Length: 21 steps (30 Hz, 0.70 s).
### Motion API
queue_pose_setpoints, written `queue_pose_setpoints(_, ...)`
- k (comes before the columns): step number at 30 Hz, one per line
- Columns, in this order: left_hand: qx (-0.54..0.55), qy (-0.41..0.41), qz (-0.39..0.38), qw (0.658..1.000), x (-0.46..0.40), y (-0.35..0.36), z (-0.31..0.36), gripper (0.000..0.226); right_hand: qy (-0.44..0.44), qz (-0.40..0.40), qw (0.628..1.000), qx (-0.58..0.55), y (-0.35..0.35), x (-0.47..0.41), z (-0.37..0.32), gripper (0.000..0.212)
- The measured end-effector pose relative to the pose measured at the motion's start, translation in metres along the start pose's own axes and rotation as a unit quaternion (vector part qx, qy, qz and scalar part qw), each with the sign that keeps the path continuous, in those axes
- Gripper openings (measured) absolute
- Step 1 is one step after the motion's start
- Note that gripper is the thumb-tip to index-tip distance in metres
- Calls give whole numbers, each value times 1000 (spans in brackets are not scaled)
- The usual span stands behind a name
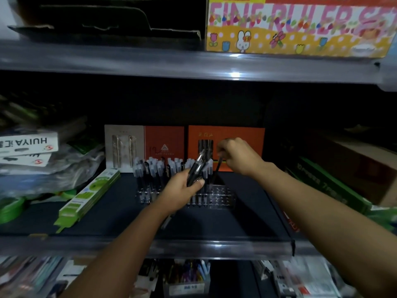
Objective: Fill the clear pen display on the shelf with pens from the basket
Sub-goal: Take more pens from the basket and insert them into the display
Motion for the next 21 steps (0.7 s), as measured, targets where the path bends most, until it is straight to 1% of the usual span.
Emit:
queue_pose_setpoints(8, 13, 13, 3, 1000, 0, -1, -1, 19, 3, -20, 999, 43, 0, -3, 2, 27)
queue_pose_setpoints(12, 4, 13, 2, 1000, -1, 0, -1, 18, -10, -25, 999, 33, 11, -4, 2, 18)
queue_pose_setpoints(17, 21, 23, 4, 1000, 0, -1, -1, 20, -26, -36, 999, 16, 25, -8, -2, 24)
queue_pose_setpoints(21, 23, 23, 6, 999, 0, -1, -2, 20, -23, -61, 998, -11, 34, -10, -1, 13)
Point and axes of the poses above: each hand's wrist, its own x-axis away from the middle knuckle, its own y-axis out of the palm, z = x × y, the point moved 2 cm from there along -x, towards the middle knuckle, and after that the axes turned 6 degrees about -x, right-handed, at the moved point
